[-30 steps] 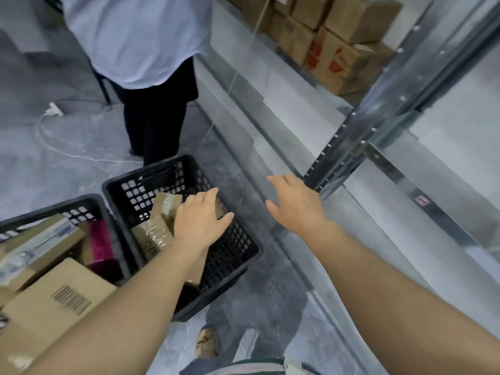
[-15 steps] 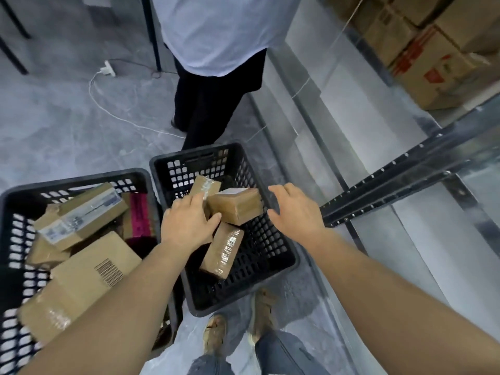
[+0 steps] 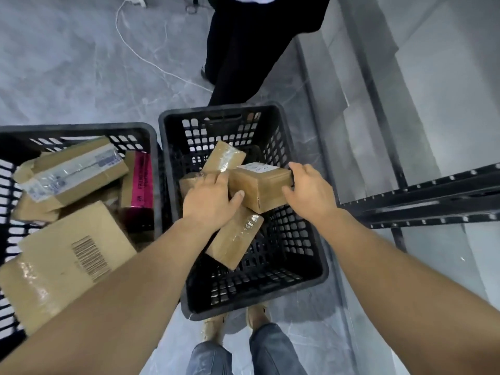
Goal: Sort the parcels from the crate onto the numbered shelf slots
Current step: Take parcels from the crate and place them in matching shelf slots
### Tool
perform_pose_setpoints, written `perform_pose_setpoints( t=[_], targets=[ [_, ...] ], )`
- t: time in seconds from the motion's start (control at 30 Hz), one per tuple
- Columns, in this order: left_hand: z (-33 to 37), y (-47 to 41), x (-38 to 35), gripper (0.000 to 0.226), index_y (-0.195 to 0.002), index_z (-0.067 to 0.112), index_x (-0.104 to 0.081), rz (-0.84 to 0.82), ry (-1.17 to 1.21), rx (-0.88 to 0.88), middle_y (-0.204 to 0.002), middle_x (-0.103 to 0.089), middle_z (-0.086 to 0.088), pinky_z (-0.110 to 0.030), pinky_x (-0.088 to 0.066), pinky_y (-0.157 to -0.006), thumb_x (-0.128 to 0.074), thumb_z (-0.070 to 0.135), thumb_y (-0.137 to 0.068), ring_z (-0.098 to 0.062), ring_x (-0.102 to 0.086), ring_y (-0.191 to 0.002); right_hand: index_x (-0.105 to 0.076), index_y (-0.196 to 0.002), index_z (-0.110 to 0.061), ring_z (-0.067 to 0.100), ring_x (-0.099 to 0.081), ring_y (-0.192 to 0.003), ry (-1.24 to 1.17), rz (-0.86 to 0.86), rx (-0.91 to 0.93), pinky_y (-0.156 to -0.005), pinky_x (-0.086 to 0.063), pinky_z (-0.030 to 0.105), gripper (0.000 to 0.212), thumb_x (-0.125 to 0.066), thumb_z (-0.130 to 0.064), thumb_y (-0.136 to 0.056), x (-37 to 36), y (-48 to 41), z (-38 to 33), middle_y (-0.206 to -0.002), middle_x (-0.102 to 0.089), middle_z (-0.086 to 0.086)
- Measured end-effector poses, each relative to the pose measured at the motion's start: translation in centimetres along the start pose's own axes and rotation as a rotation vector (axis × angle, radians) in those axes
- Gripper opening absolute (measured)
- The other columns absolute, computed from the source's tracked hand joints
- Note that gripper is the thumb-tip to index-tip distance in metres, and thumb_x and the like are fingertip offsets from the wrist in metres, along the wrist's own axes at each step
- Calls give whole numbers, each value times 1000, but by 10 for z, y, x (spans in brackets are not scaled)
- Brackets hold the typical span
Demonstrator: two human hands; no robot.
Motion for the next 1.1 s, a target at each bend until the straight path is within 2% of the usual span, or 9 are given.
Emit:
perform_pose_setpoints(
  t=[0.13, 0.27, 0.43, 0.5, 0.57, 0.7, 0.8, 0.93, 1.1],
  targets=[
    [18, -30, -33, 61, -142, 12, -36, -84, 59, 91, -147, -39, -12, -44, -44, -92, -33, 54, -97, -32, -39, -132, -28, -147, -10, 29, -42, -127, -8, -51, -16, -93, -44, 44, 57, -49, -24, -95, -19, -34, 24, -137, -45, 12],
    [35, -59, -63, 72, -143, 7, -34, -178, 227, 243, -143, -41, -21, -45, -39, -97, -21, 60, -97, -37, -42, -129, -22, -149, -11, 29, -38, -131, -9, -118, -5, -96, -42, 44, 58, -45, -24, -97, -36, -55, 46, -142, -41, 12],
    [44, -77, -98, 89, -151, 19, -20, -358, 754, 639, -148, -39, -13, -48, -40, -103, -19, 78, -85, -38, -48, -122, -19, -151, -10, 26, -29, -138, -55, -122, 51, -103, -37, 40, 59, -44, -23, -99, -49, -64, 63, -149, -32, 11],
    [48, -78, -109, 88, -144, 23, -33, -396, 1026, 782, -140, -46, -12, -46, -50, -90, -31, 82, -79, -36, -57, -108, -20, -151, -10, 25, -28, -138, -64, -117, 72, -103, -38, 39, 59, -45, -23, -99, -51, -65, 67, -148, -33, 9],
    [51, -76, -113, 73, -133, 21, -43, -373, 1244, 862, -124, -56, -12, -43, -54, -83, -45, 71, -80, -35, -62, -101, -20, -150, -10, 25, -29, -137, -63, -125, 97, -102, -38, 38, 59, -45, -23, -98, -51, -64, 69, -147, -33, 9],
    [50, -61, -110, 46, -118, 23, -48, -364, 1377, 835, -116, -57, -12, -44, -49, -87, -57, 50, -82, -33, -60, -103, -21, -150, -11, 26, -28, -137, -91, -176, 134, -105, -35, 39, 59, -45, -25, -98, -48, -60, 70, -148, -33, 10],
    [43, -40, -99, 37, -115, 22, -51, -345, 1408, 791, -113, -58, -14, -46, -45, -95, -58, 41, -84, -33, -60, -101, -25, -150, -12, 24, -29, -138, -144, -189, 135, -106, -35, 39, 58, -44, -33, -99, -41, -49, 68, -148, -34, 9],
    [31, -9, -75, 44, -125, 21, -48, -293, 1469, 725, -109, -57, -12, -47, -44, -99, -58, 36, -85, -29, -61, -97, -28, -150, -18, 21, -34, -137, -323, -213, 103, -107, -35, 38, 67, -47, -50, -94, -24, -28, 57, -150, -33, 4],
    [16, 29, -36, 69, -133, 22, -47, -268, 1496, 562, -121, -54, -12, -40, -50, -85, -64, 34, -67, -29, -58, -105, -27, -150, -31, 18, -28, -141, -778, -344, 9, -108, -27, 35, 75, -62, -50, -86, 4, 5, 40, -156, -25, -2]
  ],
)
Point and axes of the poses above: each hand's wrist, its own y-axis away from the middle knuckle, its own x-axis out of the back of the hand, z = x × y, the point moved 2 cm from there along -y, towards the middle knuckle
